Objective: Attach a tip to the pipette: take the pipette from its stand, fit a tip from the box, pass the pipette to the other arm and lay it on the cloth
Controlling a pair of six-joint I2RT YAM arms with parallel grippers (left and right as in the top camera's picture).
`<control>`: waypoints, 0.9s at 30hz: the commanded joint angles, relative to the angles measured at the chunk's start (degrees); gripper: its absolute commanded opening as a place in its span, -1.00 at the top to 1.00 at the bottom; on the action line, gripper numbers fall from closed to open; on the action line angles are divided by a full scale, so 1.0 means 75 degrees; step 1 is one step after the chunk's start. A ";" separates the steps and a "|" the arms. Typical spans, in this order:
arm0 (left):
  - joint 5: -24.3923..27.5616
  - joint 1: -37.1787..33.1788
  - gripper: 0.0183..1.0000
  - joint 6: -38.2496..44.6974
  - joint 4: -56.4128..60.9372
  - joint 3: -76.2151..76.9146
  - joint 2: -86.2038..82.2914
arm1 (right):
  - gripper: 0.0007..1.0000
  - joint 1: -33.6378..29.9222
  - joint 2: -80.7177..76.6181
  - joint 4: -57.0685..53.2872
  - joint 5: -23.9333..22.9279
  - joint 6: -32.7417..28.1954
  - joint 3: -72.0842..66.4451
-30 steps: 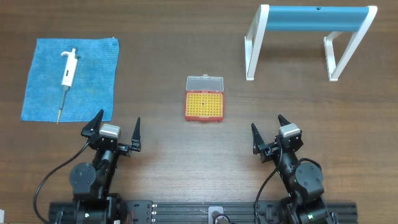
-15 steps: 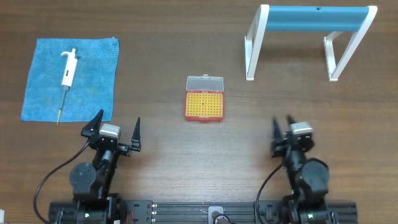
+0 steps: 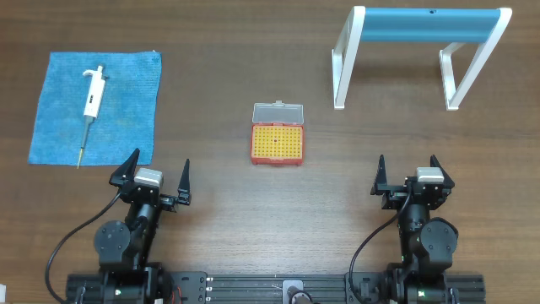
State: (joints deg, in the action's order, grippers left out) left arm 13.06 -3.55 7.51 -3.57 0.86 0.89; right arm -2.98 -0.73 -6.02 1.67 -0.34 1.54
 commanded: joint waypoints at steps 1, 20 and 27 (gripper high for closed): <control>-0.0085 -0.0017 -1.00 0.0067 0.0017 -0.0073 -0.0090 | -0.98 0.0041 0.0090 0.0009 0.0064 -0.0108 -0.0050; -0.0746 -0.0006 -1.00 -0.1886 -0.0061 -0.0073 -0.0093 | -0.98 0.0041 0.0090 0.0009 0.0064 -0.0108 -0.0050; -0.0743 -0.0006 -0.99 -0.1888 -0.0058 -0.0073 -0.0093 | -0.98 0.0038 0.0090 0.0009 0.0064 -0.0108 -0.0050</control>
State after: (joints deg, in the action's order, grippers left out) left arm 8.56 -3.55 -5.93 -4.01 0.86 0.89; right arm -2.98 -0.73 -6.02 1.67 -0.36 1.54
